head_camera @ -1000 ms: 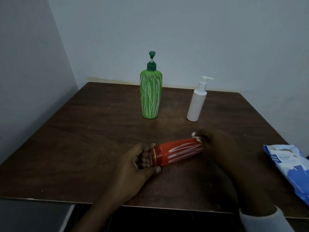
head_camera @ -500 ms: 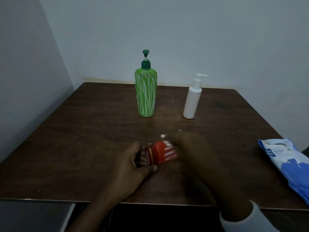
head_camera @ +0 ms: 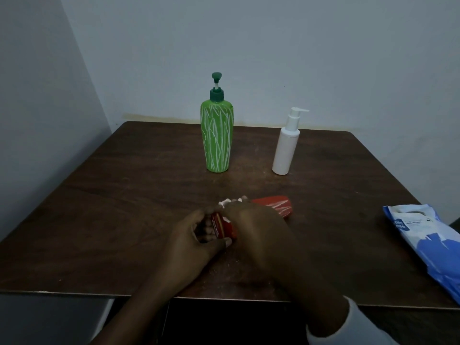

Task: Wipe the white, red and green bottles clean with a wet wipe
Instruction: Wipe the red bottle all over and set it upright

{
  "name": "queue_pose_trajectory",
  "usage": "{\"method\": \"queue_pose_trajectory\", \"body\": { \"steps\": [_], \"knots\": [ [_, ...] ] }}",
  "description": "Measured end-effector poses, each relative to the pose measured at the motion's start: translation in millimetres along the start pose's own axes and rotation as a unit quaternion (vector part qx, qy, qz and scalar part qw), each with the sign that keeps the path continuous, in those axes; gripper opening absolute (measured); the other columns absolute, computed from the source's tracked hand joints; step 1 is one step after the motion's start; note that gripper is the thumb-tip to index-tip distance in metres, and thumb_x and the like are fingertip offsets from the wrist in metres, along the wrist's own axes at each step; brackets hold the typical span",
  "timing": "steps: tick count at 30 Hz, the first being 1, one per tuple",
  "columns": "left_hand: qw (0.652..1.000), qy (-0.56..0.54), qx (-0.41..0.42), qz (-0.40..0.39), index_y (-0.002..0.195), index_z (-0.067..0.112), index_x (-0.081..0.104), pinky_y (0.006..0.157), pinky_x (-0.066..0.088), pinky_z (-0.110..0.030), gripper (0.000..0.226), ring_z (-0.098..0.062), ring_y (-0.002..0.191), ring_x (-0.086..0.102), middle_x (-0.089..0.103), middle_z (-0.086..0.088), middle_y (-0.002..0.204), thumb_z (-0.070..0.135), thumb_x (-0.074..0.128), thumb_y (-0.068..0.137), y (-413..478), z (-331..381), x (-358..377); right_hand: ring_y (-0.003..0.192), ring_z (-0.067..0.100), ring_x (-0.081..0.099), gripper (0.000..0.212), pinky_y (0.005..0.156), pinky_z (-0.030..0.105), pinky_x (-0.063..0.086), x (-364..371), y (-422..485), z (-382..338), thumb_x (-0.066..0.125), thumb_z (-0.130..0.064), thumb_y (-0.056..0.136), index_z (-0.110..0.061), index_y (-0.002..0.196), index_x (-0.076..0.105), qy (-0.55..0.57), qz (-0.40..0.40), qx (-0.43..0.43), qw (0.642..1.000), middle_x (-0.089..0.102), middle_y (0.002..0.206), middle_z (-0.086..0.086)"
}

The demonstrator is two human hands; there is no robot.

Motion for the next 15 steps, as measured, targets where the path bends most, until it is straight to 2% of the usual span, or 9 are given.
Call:
{"method": "queue_pose_trajectory", "body": {
  "steps": [1, 2, 4, 5, 6, 8, 9, 12, 15],
  "knots": [
    [1.000, -0.003, -0.004, -0.001, 0.117, 0.029, 0.069, 0.073, 0.059, -0.019, 0.064, -0.008, 0.087, 0.072, 0.075, 0.006, 0.101, -0.002, 0.093, 0.065, 0, -2, 0, 0.143, 0.029, 0.026, 0.074, 0.115, 0.044, 0.024, 5, -1, 10, 0.066, -0.019, 0.088, -0.023, 0.150, 0.025, 0.007, -0.043, 0.021, 0.999, 0.026, 0.156, 0.006],
    [1.000, -0.002, -0.008, -0.006, 0.119, 0.027, 0.069, 0.074, 0.059, -0.020, 0.066, -0.008, 0.089, 0.072, 0.074, 0.002, 0.102, -0.003, 0.092, 0.066, 1, -4, 2, 0.141, 0.030, 0.030, 0.069, 0.114, 0.046, 0.028, 5, -5, 22, 0.064, -0.018, 0.090, -0.023, 0.149, 0.028, 0.024, -0.042, 0.040, 0.998, 0.029, 0.154, 0.006],
    [1.000, -0.006, -0.012, -0.015, 0.121, 0.026, 0.067, 0.075, 0.058, -0.020, 0.068, -0.006, 0.089, 0.070, 0.073, 0.000, 0.104, -0.005, 0.091, 0.066, 1, -6, 4, 0.117, 0.027, 0.056, 0.036, 0.094, 0.041, 0.049, -16, -17, 49, 0.054, -0.018, 0.094, -0.026, 0.128, 0.054, 0.064, 0.113, 0.055, 0.990, 0.058, 0.130, 0.005],
    [1.000, -0.010, -0.013, -0.017, 0.121, 0.026, 0.067, 0.075, 0.058, -0.020, 0.068, -0.006, 0.088, 0.070, 0.073, 0.000, 0.105, -0.005, 0.091, 0.066, 1, -6, 5, 0.106, 0.024, 0.061, 0.027, 0.087, 0.038, 0.052, -22, -28, 69, 0.052, -0.019, 0.095, -0.026, 0.120, 0.059, 0.074, 0.172, 0.088, 0.978, 0.063, 0.119, 0.006],
    [1.000, -0.014, -0.014, -0.017, 0.121, 0.027, 0.067, 0.076, 0.058, -0.021, 0.068, -0.006, 0.087, 0.070, 0.073, 0.000, 0.104, -0.005, 0.091, 0.066, 1, -7, 5, 0.105, 0.022, 0.061, 0.028, 0.090, 0.038, 0.051, -23, -31, 87, 0.052, -0.022, 0.096, -0.026, 0.122, 0.058, 0.068, 0.174, 0.115, 0.976, 0.063, 0.119, 0.005],
    [1.000, -0.021, -0.014, -0.015, 0.121, 0.027, 0.067, 0.076, 0.058, -0.022, 0.068, -0.007, 0.088, 0.069, 0.072, 0.001, 0.104, -0.006, 0.090, 0.067, 2, -7, 5, 0.118, 0.020, 0.054, 0.043, 0.103, 0.039, 0.043, -16, -33, 112, 0.056, -0.028, 0.095, -0.027, 0.137, 0.048, 0.064, 0.089, 0.163, 0.980, 0.056, 0.132, 0.005],
    [1.000, -0.022, -0.013, -0.013, 0.121, 0.027, 0.067, 0.076, 0.058, -0.021, 0.068, -0.006, 0.088, 0.069, 0.072, 0.001, 0.105, -0.007, 0.090, 0.067, 2, -6, 5, 0.121, 0.019, 0.053, 0.046, 0.105, 0.037, 0.041, -16, -31, 121, 0.059, -0.028, 0.093, -0.026, 0.137, 0.047, 0.061, 0.074, 0.174, 0.980, 0.054, 0.134, 0.005],
    [1.000, -0.019, -0.013, -0.008, 0.121, 0.026, 0.067, 0.076, 0.057, -0.018, 0.068, -0.003, 0.088, 0.068, 0.071, -0.001, 0.106, -0.010, 0.088, 0.067, 3, -5, 2, 0.119, 0.018, 0.053, 0.042, 0.102, 0.034, 0.041, -17, -26, 116, 0.059, -0.028, 0.093, -0.023, 0.133, 0.048, 0.043, 0.094, 0.169, 0.980, 0.055, 0.131, 0.004],
    [1.000, -0.018, -0.008, 0.002, 0.121, 0.025, 0.068, 0.075, 0.058, -0.020, 0.068, -0.008, 0.089, 0.070, 0.073, -0.002, 0.105, -0.007, 0.090, 0.066, 7, -6, -3, 0.131, 0.022, 0.043, 0.059, 0.109, 0.037, 0.034, -5, -22, 69, 0.060, -0.026, 0.093, -0.021, 0.145, 0.033, 0.028, 0.064, 0.117, 0.991, 0.043, 0.145, 0.007]
  ]
}}
Point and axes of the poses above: each hand's wrist, its own y-axis towards the middle knuckle, its own x-axis out of the palm, z = x × y, the point moved 9 cm from there along y, towards the middle knuckle
